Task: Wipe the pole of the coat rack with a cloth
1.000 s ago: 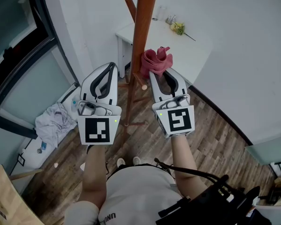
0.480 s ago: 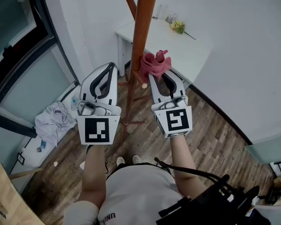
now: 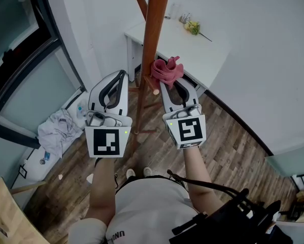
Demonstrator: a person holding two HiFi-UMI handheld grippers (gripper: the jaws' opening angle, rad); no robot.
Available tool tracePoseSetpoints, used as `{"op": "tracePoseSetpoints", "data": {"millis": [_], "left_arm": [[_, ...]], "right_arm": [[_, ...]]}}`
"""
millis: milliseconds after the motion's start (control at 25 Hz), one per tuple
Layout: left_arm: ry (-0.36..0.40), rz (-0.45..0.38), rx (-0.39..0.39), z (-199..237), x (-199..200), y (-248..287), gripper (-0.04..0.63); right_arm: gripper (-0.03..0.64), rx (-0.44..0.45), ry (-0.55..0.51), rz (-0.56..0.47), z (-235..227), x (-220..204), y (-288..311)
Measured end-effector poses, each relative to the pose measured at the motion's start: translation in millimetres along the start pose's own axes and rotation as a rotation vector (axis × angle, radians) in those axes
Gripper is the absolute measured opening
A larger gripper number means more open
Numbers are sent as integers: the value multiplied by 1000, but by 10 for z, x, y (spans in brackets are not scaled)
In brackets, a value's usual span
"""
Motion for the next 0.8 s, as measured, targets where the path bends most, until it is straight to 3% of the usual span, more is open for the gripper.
{"op": "tracePoseSetpoints", "data": {"millis": [800], "left_arm": [[-11, 21, -1, -46, -123, -51, 14]], "right_arm": [[78, 14, 35, 110, 114, -388, -10]]}}
Point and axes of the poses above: the fingertips, and each gripper's own axes: y forward along the fingers, z to its left, x out of its top, the point moved 1 cm from there along -y, backward along the fingers, and after that the axes turned 4 degrees about z, right-handed, at the moved point
